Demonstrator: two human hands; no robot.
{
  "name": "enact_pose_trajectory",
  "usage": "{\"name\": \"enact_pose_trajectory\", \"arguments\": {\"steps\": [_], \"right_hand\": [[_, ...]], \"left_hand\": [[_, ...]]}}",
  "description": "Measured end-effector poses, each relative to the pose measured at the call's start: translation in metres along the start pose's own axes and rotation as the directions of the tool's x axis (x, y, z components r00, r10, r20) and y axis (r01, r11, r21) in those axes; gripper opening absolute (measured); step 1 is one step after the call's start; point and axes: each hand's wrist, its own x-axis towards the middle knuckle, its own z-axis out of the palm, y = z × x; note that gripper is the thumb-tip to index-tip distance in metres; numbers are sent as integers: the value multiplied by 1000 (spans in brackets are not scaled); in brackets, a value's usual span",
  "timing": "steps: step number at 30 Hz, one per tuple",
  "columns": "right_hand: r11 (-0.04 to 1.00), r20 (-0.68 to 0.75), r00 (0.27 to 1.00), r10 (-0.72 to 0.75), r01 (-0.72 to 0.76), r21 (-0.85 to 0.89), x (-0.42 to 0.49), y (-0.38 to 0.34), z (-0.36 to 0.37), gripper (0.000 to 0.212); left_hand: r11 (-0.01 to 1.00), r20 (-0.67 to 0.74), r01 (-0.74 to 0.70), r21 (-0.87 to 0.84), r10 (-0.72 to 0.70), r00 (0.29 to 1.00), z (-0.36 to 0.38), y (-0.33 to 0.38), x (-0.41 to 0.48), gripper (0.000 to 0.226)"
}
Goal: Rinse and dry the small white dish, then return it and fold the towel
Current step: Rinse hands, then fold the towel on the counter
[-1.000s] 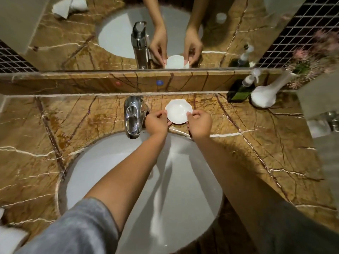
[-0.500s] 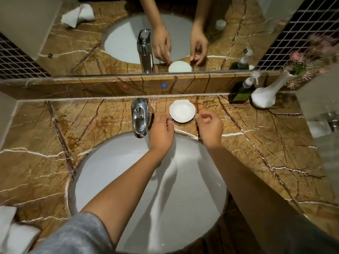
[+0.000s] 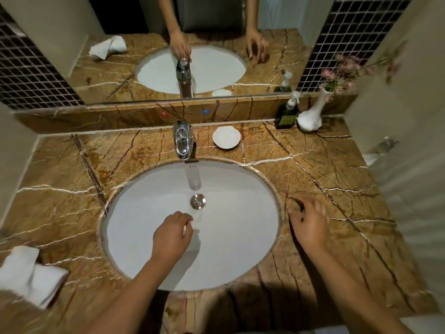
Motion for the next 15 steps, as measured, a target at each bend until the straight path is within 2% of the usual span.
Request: {"name": "enact_pose_trajectory", "arguments": {"steps": [2, 6, 15], "right_hand": [[999, 14, 1000, 0, 0, -37, -12, 12, -5, 40], [1000, 53, 998, 18, -20, 23, -18, 18, -14, 46], [998, 125, 992, -29, 36, -52, -11, 16, -20, 42]], "left_hand": [[1000, 7, -12, 2, 12, 1000, 3, 5, -9, 18], [999, 11, -53, -6, 53, 999, 5, 24, -8, 21], [988, 5, -148, 32, 148, 989, 6, 57, 4, 22]]}}
